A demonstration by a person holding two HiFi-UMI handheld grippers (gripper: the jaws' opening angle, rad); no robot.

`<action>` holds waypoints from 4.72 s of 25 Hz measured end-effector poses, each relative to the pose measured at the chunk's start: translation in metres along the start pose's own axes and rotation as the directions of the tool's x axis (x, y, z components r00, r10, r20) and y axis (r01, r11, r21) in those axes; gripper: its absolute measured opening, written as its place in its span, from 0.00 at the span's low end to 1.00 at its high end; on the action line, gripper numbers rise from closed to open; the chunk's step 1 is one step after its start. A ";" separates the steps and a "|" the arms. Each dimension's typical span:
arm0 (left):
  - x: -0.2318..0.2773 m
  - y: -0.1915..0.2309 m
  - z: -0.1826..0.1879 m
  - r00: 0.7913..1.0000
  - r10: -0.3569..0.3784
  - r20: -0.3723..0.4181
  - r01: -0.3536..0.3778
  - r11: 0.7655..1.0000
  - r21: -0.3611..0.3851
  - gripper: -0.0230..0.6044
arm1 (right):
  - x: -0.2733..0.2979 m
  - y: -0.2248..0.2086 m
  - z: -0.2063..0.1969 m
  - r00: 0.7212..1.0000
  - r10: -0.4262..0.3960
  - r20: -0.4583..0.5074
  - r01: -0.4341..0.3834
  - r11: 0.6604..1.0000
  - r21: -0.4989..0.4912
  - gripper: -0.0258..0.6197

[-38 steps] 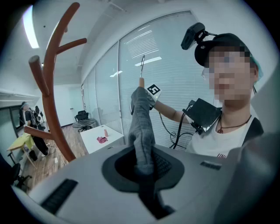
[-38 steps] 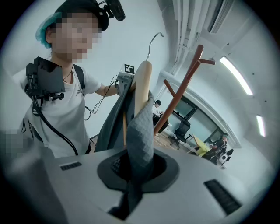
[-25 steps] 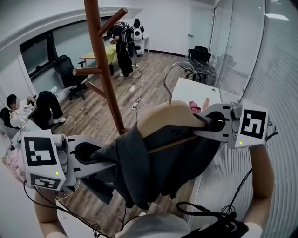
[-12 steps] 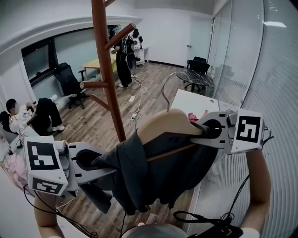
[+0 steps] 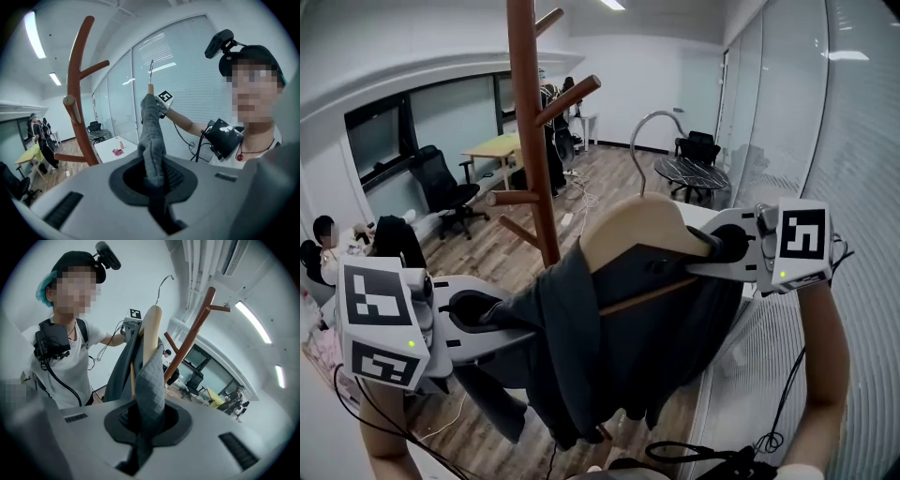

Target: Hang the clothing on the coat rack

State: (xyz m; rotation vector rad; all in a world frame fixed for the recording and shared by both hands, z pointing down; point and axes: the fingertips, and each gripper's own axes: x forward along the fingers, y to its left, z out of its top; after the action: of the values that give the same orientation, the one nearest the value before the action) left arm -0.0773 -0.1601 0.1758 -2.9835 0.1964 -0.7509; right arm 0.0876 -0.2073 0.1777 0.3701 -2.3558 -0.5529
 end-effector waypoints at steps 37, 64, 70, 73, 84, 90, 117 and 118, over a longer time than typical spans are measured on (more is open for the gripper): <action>-0.007 0.034 -0.025 0.972 0.232 -0.035 -0.235 0.963 -0.129 0.09 | 0.072 -0.054 -0.003 0.980 0.193 0.051 -0.184 0.971 -0.152 0.08; -0.010 0.039 -0.040 0.972 0.230 -0.045 -0.234 0.949 -0.210 0.09 | 0.094 -0.057 -0.006 0.963 0.265 0.052 -0.256 0.956 -0.142 0.08; -0.010 0.038 -0.041 0.973 0.227 -0.051 -0.232 0.947 -0.220 0.09 | 0.097 -0.055 -0.008 0.960 0.276 0.050 -0.267 0.954 -0.136 0.08; -0.010 0.039 -0.041 0.972 0.228 -0.052 -0.234 0.947 -0.221 0.09 | 0.097 -0.055 -0.008 0.960 0.277 0.050 -0.268 0.954 -0.134 0.09; -0.010 0.038 -0.042 0.972 0.226 -0.060 -0.234 0.948 -0.218 0.09 | 0.097 -0.052 -0.009 0.961 0.271 0.053 -0.263 0.957 -0.125 0.09; -0.010 0.039 -0.042 0.973 0.224 -0.058 -0.232 0.949 -0.214 0.09 | 0.097 -0.053 -0.010 0.965 0.259 0.043 -0.252 0.960 -0.125 0.09; -0.011 0.042 -0.048 0.960 0.264 -0.096 -0.279 0.937 -0.209 0.09 | 0.102 -0.050 -0.012 0.961 0.272 0.039 -0.267 0.957 -0.114 0.09; -0.011 0.042 -0.048 0.958 0.268 -0.098 -0.283 0.937 -0.205 0.09 | 0.102 -0.051 -0.012 0.962 0.271 0.040 -0.265 0.958 -0.113 0.09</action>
State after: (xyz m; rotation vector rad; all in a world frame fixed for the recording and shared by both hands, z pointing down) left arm -0.1142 -0.2016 0.2092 -3.0323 0.7298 -0.8457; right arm 0.0269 -0.2956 0.2178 -0.0153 -2.3663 -0.5605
